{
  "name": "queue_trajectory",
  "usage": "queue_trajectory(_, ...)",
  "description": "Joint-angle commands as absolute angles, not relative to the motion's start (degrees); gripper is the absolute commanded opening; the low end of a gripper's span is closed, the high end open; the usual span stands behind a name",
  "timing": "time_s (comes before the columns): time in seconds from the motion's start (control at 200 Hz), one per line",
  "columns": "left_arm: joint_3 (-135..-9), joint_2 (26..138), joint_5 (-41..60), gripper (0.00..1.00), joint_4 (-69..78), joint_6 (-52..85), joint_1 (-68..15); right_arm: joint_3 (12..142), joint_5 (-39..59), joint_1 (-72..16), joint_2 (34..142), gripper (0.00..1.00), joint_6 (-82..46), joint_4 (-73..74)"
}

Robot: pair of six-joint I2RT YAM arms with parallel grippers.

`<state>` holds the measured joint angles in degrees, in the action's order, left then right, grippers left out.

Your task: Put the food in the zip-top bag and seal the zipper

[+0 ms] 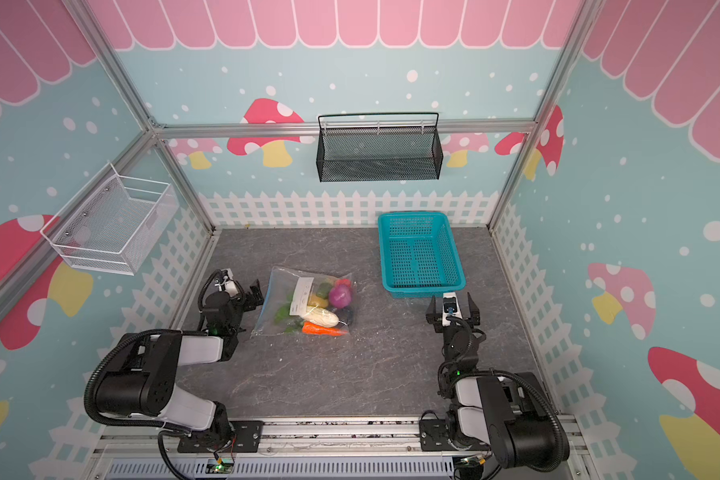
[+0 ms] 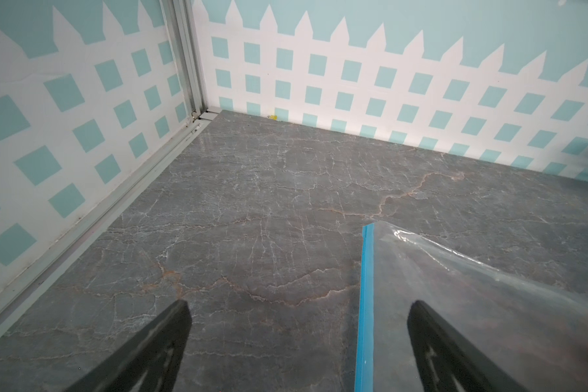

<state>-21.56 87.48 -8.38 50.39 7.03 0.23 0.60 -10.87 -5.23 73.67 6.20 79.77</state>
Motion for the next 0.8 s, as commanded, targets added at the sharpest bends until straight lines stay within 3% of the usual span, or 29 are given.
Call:
queue_trajectory(0.0, -21.0, 87.7, -9.4, 1.0, 52.9, 5.4, 0.1, 1.3, -9.2, -4.7, 76.8, 0.98, 4.1, 84.7)
queue_trajectory(0.06, -21.0, 87.6, -9.4, 1.0, 52.7, 5.4, 0.1, 3.1, -8.9, -4.6, 79.9, 0.97, 4.2, 83.5)
queue_trajectory(0.2, -21.0, 87.7, -9.4, 1.0, 52.7, 5.4, 0.0, 1.1, -10.0, -4.6, 89.2, 0.97, 4.6, 97.0)
queue_trajectory(0.485, -21.1, 87.7, -9.4, 1.0, 52.6, 5.4, 0.0, 3.5, -10.5, -4.4, 87.6, 0.98, 3.9, 90.1)
queue_trajectory(0.635, -23.0, 87.8, -3.3, 1.0, 49.2, 2.5, -0.2, 6.5, -10.3, -4.3, 87.6, 1.0, 3.8, 85.4)
queue_trajectory(0.795, -22.9, 87.9, -3.3, 1.0, 49.5, 2.5, -0.2, 9.1, -5.9, -2.9, 87.4, 0.98, 3.5, 80.2)
